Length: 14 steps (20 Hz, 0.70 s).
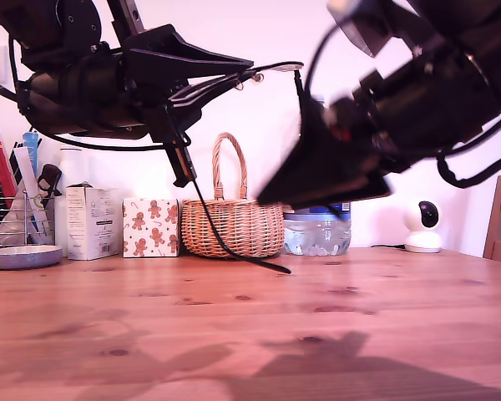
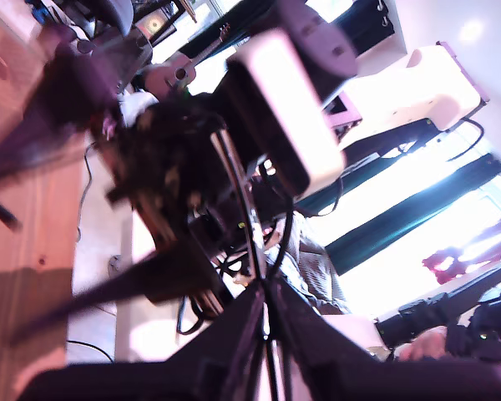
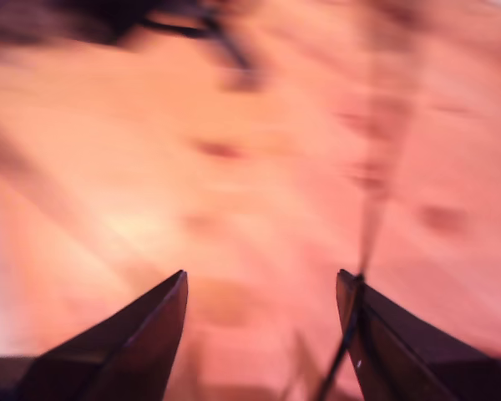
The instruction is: Pick up the glasses and close them, then place them back on the table
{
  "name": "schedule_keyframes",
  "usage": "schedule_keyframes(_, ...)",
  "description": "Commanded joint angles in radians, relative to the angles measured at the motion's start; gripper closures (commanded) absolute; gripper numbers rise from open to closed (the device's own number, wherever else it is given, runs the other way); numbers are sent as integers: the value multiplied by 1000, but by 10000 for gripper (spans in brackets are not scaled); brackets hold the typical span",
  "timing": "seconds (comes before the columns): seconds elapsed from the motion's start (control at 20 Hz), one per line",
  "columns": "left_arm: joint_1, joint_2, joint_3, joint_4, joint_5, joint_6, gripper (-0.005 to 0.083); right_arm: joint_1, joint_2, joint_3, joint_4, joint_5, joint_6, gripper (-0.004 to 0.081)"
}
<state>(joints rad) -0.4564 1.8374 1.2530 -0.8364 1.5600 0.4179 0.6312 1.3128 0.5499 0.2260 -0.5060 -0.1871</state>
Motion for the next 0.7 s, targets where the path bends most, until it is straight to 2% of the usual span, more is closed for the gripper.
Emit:
schedule_keyframes(0.0, 5, 22, -6, 17, 113, 0, 796, 19, -7, 1, 7, -88, 27, 260)
schedule_keyframes(0.15, 11, 22, -6, 26, 113, 0, 796, 53, -9, 2, -16, -233, 62, 260)
schedule_keyframes(0.25, 20, 22, -6, 27, 113, 0, 796, 75, -9, 2, -87, -306, 67, 260)
schedule_keyframes(0.45, 31, 22, -6, 25, 113, -3, 796, 110, -9, 2, -211, -290, 56, 266)
schedule_keyframes(0.55, 31, 22, -6, 26, 114, -42, 796, 120, -9, 2, -228, -210, 52, 266)
schedule_keyframes(0.65, 31, 22, -6, 26, 114, -83, 796, 131, -10, 3, -223, -120, 2, 265)
